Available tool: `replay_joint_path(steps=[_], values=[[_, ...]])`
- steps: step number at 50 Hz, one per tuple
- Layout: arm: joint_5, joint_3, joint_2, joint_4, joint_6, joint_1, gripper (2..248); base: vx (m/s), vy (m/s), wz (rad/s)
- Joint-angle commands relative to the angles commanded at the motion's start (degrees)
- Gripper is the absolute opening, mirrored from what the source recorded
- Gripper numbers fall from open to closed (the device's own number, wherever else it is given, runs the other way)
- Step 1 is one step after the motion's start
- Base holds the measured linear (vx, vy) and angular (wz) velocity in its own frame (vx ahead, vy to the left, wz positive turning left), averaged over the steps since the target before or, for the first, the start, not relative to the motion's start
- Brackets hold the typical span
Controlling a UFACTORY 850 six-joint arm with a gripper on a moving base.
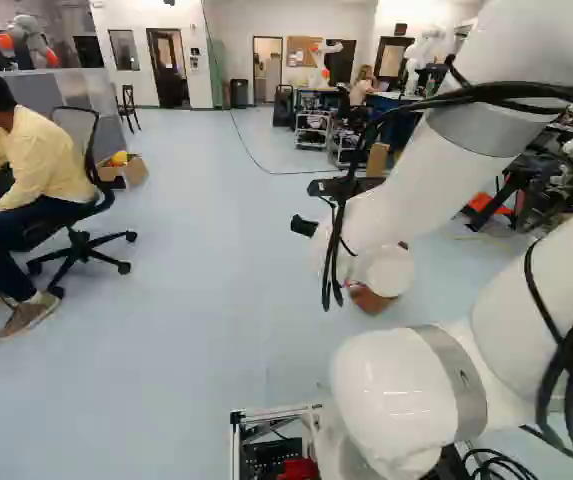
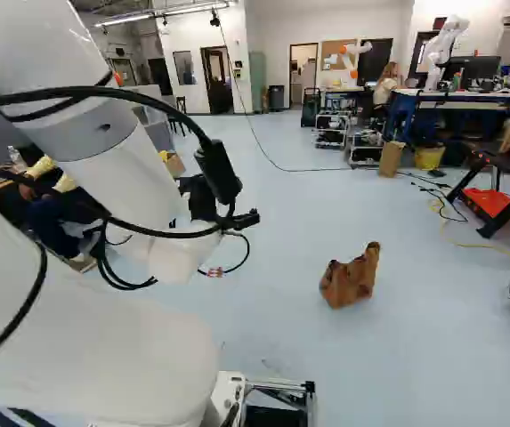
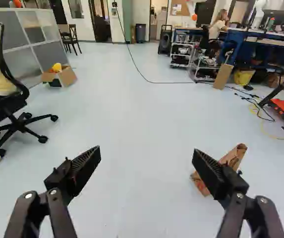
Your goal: Pick up the grocery bag from the ground
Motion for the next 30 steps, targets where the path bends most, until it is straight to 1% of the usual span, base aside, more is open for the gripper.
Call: replay_joint_path(steps=[30], values=[[0.0, 0.0, 0.0, 0.0, 0.0, 0.0, 247, 0.000, 0.000, 0.000]])
